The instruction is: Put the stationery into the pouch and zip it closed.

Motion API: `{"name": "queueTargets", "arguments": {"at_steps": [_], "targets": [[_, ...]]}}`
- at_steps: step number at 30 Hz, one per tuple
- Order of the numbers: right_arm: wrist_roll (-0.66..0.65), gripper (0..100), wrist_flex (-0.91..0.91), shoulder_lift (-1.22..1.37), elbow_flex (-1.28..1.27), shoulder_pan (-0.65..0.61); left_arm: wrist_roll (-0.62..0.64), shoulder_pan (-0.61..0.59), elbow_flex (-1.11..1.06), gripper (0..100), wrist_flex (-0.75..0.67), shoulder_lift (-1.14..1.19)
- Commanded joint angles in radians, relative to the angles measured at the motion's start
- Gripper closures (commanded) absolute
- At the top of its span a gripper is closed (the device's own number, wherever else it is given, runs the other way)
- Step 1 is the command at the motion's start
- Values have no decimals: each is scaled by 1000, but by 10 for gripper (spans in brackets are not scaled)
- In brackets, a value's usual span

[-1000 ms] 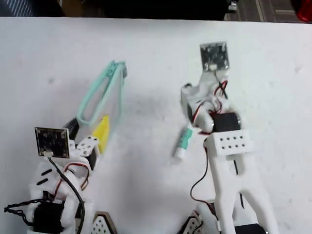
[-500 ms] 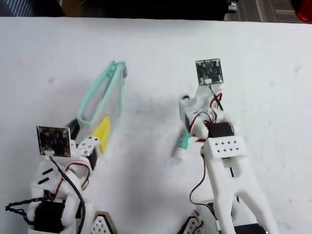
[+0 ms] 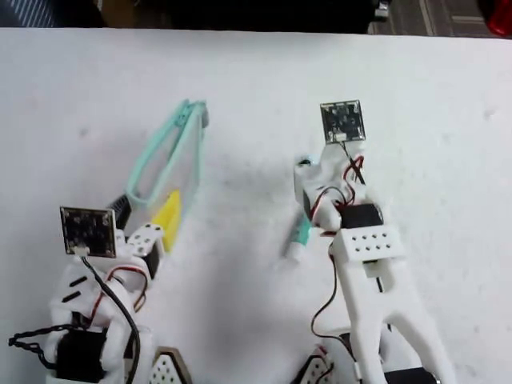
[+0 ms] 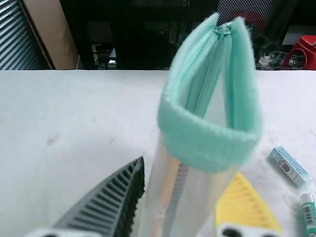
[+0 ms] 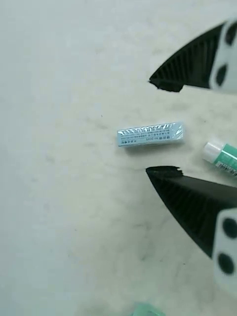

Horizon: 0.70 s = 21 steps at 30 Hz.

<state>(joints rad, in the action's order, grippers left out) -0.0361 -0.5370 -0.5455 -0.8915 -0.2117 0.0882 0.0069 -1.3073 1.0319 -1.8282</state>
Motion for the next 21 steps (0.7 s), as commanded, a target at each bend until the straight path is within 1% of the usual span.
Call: {"name": "queueTargets", "arguments": {"at_steps": [1,4,9,12,18,21], "targets": [[-14,765,51,39,14,16,8,7,9,766,-38,-1],[-14,765,28,124,72,16,8,7,9,766,-38,-1],[-14,765,-97,294,229,18,8,7,9,766,-38,-1],[-14,765,-134,361,285,19,6,7,9,766,-38,-1],[-14,765,-134,390,308,67,6,7,9,766,-38,-1],[-14,765,-133,398,310,70,6,7,9,766,-40,-1]]}}
